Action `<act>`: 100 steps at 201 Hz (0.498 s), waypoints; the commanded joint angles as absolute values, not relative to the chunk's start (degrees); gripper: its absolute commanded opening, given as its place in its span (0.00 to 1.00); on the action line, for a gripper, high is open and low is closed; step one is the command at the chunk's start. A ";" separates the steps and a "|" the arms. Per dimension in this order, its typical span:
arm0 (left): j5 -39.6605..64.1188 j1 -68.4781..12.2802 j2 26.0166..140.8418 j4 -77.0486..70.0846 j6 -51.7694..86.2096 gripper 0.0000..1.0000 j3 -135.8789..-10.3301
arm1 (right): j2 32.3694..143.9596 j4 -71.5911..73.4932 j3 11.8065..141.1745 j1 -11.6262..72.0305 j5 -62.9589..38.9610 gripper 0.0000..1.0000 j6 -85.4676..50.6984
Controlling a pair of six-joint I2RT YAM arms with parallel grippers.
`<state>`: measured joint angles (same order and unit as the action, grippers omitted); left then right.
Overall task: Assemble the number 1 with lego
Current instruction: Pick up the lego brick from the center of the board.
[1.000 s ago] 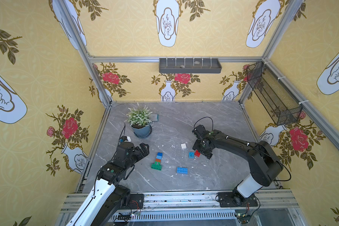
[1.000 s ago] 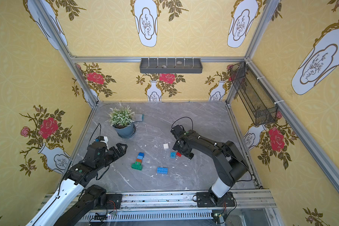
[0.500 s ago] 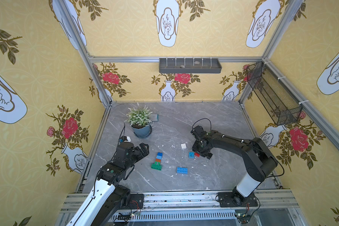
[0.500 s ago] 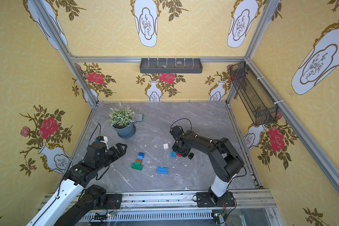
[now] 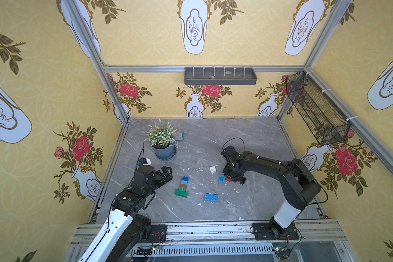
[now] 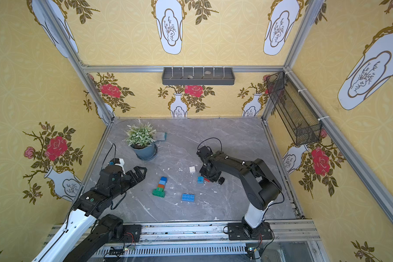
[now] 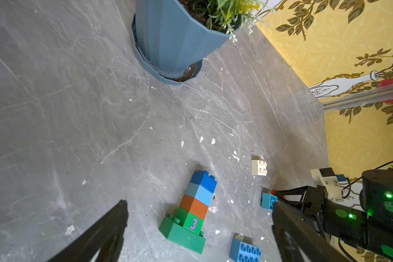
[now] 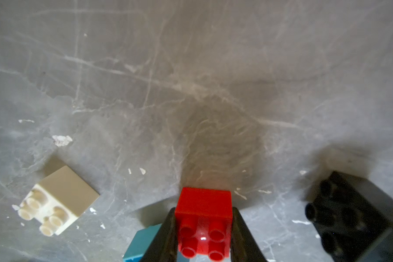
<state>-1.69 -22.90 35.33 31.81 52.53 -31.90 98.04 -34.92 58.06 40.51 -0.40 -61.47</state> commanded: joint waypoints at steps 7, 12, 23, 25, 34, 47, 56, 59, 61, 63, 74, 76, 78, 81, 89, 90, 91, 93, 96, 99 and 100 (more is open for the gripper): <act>-2.20 -22.85 35.20 31.38 52.54 1.00 -31.47 | 95.65 -38.73 59.84 40.55 2.53 0.19 -55.17; -2.20 -22.85 35.16 31.38 52.45 1.00 -31.39 | 94.98 -39.28 60.21 40.64 3.20 0.17 -53.06; -2.28 -22.85 35.18 31.35 52.45 1.00 -31.31 | 93.61 -40.99 61.01 40.97 5.71 0.15 -48.93; -2.26 -22.79 35.12 31.30 52.40 0.99 -31.23 | 93.32 -41.25 61.07 41.09 6.24 0.14 -48.11; -2.29 -22.88 35.09 31.31 52.33 1.00 -31.20 | 91.73 -41.83 61.18 41.33 8.11 0.13 -44.53; -2.24 -22.85 35.11 31.25 52.22 1.00 -31.13 | 88.78 -40.81 60.93 41.49 8.79 0.13 -38.26; -2.26 -22.85 35.12 31.12 52.05 1.00 -31.04 | 86.60 -39.47 60.75 41.79 8.19 0.13 -33.31; -2.21 -22.85 35.07 31.06 51.99 1.00 -31.03 | 85.88 -38.99 60.78 41.95 7.89 0.13 -31.76; -2.18 -22.90 35.05 31.03 51.93 1.00 -31.05 | 85.52 -38.75 60.83 42.02 7.77 0.13 -30.62; -2.19 -22.86 35.06 30.96 51.87 1.00 -30.99 | 85.08 -38.58 60.85 42.10 7.81 0.12 -29.82; -2.22 -22.85 34.99 30.83 51.87 1.00 -30.85 | 83.04 -37.04 61.00 42.78 6.60 0.08 -23.83; -2.20 -22.87 34.98 30.80 51.90 1.00 -30.85 | 82.68 -36.66 61.00 42.91 6.07 0.07 -22.77; -2.20 -22.86 34.98 30.79 51.89 1.00 -30.81 | 82.39 -36.30 61.04 43.14 5.60 0.06 -21.34; -2.20 -22.85 34.98 30.71 51.86 1.00 -30.77 | 82.05 -35.77 61.06 43.32 5.03 0.04 -19.52; -2.16 -22.85 34.89 30.54 52.02 1.00 -30.68 | 81.28 -35.07 61.29 44.32 3.71 0.00 -15.21; -2.13 -22.85 34.89 30.52 52.02 1.00 -30.68 | 81.28 -35.07 61.29 44.32 3.71 0.00 -15.21; -2.17 -22.85 34.89 30.52 52.02 1.00 -30.68 | 81.20 -34.98 61.27 44.48 3.57 0.00 -14.37; -2.21 -22.87 34.89 30.57 52.03 1.00 -30.61 | 81.08 -34.67 61.20 44.89 3.11 0.00 -13.09; -2.13 -22.89 34.82 30.44 52.03 1.00 -30.59 | 80.90 -34.22 61.18 45.44 2.59 0.00 -11.28; -2.16 -22.86 34.82 30.41 51.99 1.00 -30.51 | 80.83 -33.94 61.10 46.15 2.23 0.00 -9.25; -2.13 -22.85 34.81 30.41 52.01 0.99 -30.50 | 80.80 -33.85 61.09 46.32 2.17 0.00 -8.71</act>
<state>-1.72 -22.90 35.00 31.73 52.51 -31.18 82.24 -37.93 60.75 43.55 5.80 -28.36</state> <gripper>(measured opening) 0.996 0.342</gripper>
